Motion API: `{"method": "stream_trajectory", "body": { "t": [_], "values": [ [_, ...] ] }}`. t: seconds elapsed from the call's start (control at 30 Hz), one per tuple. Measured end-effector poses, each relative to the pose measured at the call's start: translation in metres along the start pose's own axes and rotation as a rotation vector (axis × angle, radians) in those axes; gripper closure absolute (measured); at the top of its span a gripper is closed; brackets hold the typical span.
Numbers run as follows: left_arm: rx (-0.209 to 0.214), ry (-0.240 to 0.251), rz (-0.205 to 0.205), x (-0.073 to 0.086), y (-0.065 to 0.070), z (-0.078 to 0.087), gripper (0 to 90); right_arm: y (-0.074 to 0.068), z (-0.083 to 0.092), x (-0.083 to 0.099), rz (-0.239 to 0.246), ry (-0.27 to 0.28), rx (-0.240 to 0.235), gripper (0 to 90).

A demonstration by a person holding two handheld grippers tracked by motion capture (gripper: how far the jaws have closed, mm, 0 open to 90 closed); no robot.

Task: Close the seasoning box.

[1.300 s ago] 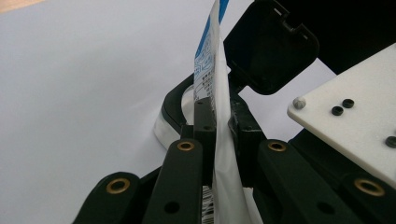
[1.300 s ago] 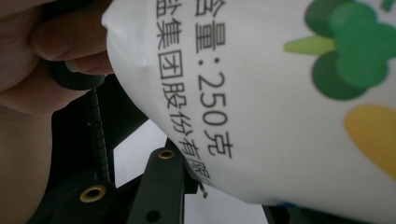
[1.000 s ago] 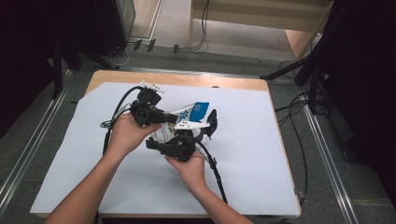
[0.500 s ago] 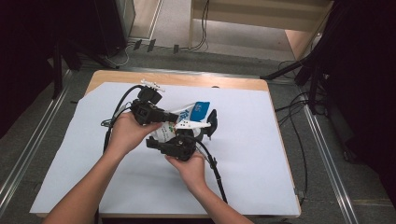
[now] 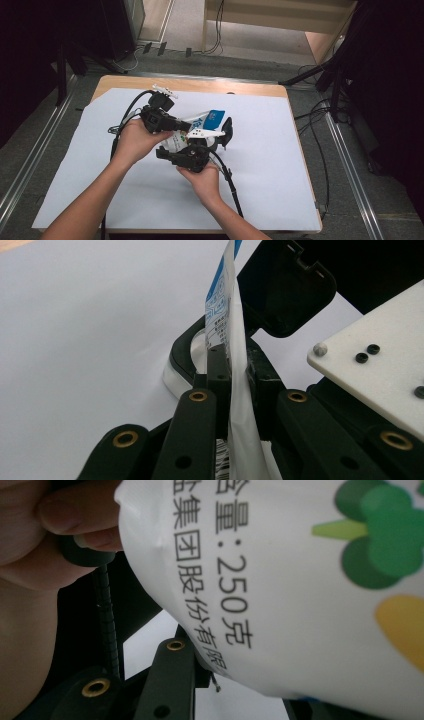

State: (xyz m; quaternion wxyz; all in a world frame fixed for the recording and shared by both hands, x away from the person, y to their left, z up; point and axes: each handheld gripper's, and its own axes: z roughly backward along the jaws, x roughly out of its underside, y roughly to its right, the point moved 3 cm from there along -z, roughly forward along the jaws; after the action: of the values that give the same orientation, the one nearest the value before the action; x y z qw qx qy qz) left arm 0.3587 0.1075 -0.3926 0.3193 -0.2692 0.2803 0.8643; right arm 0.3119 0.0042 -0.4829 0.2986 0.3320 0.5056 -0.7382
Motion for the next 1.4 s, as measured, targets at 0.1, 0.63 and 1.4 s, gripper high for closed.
{"method": "stream_trajectory", "body": {
  "t": [0.1,0.63,1.4],
  "values": [
    [0.002,-0.007,-0.011,0.000,-0.001,0.001,83.7,-0.001,0.000,0.000,0.016,-0.001,0.006,74.4],
    [-0.017,-0.054,-0.046,-0.006,0.003,0.001,83.6,-0.002,-0.001,0.000,0.021,-0.004,0.010,73.4],
    [-0.002,-0.058,-0.058,0.001,-0.003,0.001,83.9,0.001,-0.007,0.008,0.024,-0.019,0.026,73.1]
  ]
}}
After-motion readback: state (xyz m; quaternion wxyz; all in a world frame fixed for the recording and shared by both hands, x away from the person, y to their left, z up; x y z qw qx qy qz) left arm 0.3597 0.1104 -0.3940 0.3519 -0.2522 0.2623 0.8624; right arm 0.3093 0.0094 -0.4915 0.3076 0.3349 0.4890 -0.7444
